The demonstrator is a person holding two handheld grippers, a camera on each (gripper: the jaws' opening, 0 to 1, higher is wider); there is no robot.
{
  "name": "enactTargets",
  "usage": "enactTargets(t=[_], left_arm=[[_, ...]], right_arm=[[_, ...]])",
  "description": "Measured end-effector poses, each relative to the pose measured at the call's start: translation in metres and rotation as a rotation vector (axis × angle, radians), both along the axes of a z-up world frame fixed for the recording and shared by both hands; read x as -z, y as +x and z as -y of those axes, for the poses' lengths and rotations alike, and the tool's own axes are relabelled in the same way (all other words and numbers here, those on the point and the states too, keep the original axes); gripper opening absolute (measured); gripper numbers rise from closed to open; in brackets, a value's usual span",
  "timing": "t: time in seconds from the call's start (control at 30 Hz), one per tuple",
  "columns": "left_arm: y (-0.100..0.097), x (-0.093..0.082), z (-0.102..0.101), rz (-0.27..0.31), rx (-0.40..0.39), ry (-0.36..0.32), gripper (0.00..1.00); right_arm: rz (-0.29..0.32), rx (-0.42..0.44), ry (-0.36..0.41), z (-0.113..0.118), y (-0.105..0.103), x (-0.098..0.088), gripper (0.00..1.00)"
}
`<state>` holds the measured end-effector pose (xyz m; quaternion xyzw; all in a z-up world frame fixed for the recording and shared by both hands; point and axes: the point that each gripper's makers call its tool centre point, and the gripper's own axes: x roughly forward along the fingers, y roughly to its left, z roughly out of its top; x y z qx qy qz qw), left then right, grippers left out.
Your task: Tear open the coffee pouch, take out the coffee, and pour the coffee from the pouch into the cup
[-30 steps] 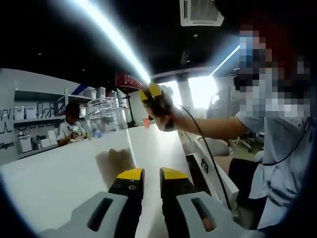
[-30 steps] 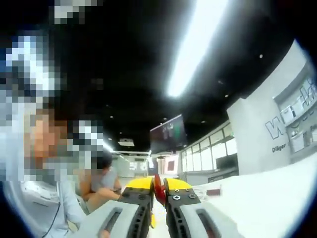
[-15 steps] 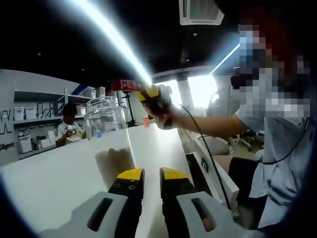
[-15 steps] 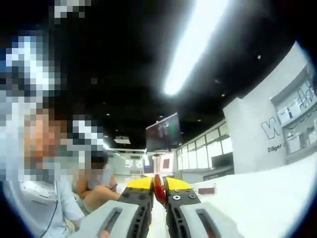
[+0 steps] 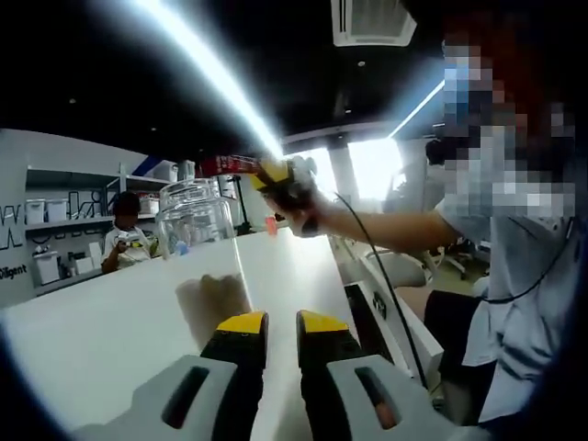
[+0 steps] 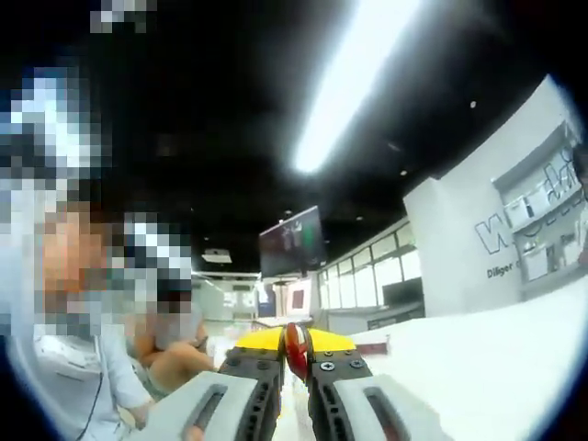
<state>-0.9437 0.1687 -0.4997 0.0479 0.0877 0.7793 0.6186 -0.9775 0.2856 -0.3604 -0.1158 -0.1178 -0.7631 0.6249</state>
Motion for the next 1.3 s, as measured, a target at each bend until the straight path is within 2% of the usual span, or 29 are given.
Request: enactTargets(t=[0.23,0.3,0.33,0.77,1.0,1.2,1.3], left_arm=[[0.0,0.0,0.0,-0.001,0.002,-0.001,0.15],[0.001,0.0,0.0,-0.002,0.003,-0.002,0.15],[0.0,0.0,0.0,-0.002,0.003,-0.001,0.15],[0.004,0.0,-0.001,-0.007,0.009,-0.001,0.15],[0.004,-0.002,0.0,-0.015,0.015,0.01,0.15],[0.005,-0.002,-0.001,-0.009,0.022,0.01,0.15],[0.005,-0.001,-0.002,-0.008,0.021,0.005,0.15]], right_arm=[[0.002,0.018,0.025,0.004,-0.007,0.0,0.09],[0.043,0.018,0.033,0.008,-0.011,0.004,0.09],[0.044,0.027,0.044,0.01,-0.014,0.006,0.09],[0.041,0.054,0.049,0.015,-0.02,0.006,0.09],[0.087,0.064,0.023,0.017,-0.031,0.001,0.09],[0.084,0.061,0.008,0.017,-0.028,-0.005,0.09],[0.067,0.061,0.044,0.017,-0.023,-0.003,0.09]])
